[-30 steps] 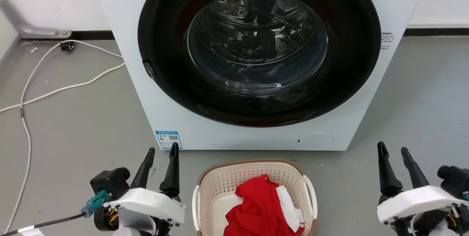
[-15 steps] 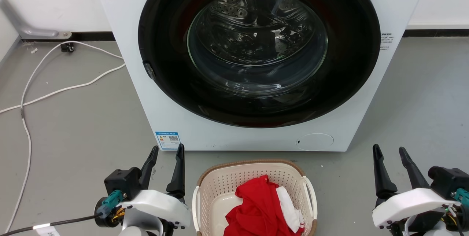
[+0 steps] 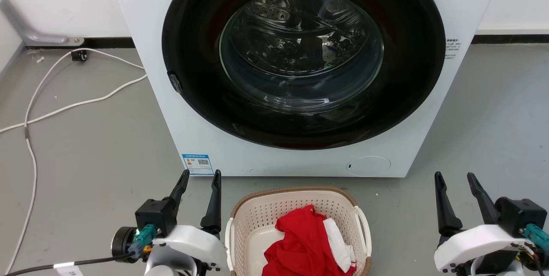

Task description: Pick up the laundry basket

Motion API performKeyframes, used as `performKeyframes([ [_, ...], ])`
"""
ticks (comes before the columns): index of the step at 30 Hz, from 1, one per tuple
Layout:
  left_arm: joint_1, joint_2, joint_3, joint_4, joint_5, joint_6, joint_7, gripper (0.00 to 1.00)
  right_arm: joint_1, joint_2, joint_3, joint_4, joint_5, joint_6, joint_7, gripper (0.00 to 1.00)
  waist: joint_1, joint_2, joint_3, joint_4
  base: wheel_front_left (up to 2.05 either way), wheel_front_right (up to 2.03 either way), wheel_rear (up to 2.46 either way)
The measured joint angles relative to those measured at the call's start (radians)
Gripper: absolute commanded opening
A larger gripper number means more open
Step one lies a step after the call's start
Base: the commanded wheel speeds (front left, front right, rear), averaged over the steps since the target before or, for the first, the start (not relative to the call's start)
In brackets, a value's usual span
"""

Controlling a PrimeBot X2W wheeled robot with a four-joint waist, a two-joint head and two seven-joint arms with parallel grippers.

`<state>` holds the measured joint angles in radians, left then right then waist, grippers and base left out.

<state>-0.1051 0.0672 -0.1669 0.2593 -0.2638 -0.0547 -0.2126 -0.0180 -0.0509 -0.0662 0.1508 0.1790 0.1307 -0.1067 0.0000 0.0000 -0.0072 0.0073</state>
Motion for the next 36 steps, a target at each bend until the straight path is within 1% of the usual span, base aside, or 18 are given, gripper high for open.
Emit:
performKeyframes([
  [9,-0.002,-0.002,-0.007,0.008,0.063,0.003,-0.016,1.0,0.008,0.0,0.001,-0.005,-0.066,0.0,-0.007,1.0,0.0,0.0,-0.002,0.001,0.0,0.0,0.0],
  [18,-0.003,-0.007,-0.003,0.01,0.101,-0.007,-0.034,1.0,0.015,0.0,0.006,-0.009,-0.122,0.0,-0.012,1.0,0.0,0.0,-0.001,0.003,0.0,0.0,0.0],
  [28,-0.003,-0.014,-0.002,0.022,0.132,-0.016,-0.048,1.0,0.019,0.0,0.0,-0.01,-0.152,0.0,-0.025,1.0,0.0,0.0,0.0,0.006,0.0,0.0,0.0],
  [36,-0.004,-0.015,0.0,0.038,0.12,-0.022,-0.049,1.0,0.019,0.0,-0.001,-0.007,-0.137,0.0,-0.025,1.0,0.0,0.0,0.004,0.007,0.0,0.0,0.0],
])
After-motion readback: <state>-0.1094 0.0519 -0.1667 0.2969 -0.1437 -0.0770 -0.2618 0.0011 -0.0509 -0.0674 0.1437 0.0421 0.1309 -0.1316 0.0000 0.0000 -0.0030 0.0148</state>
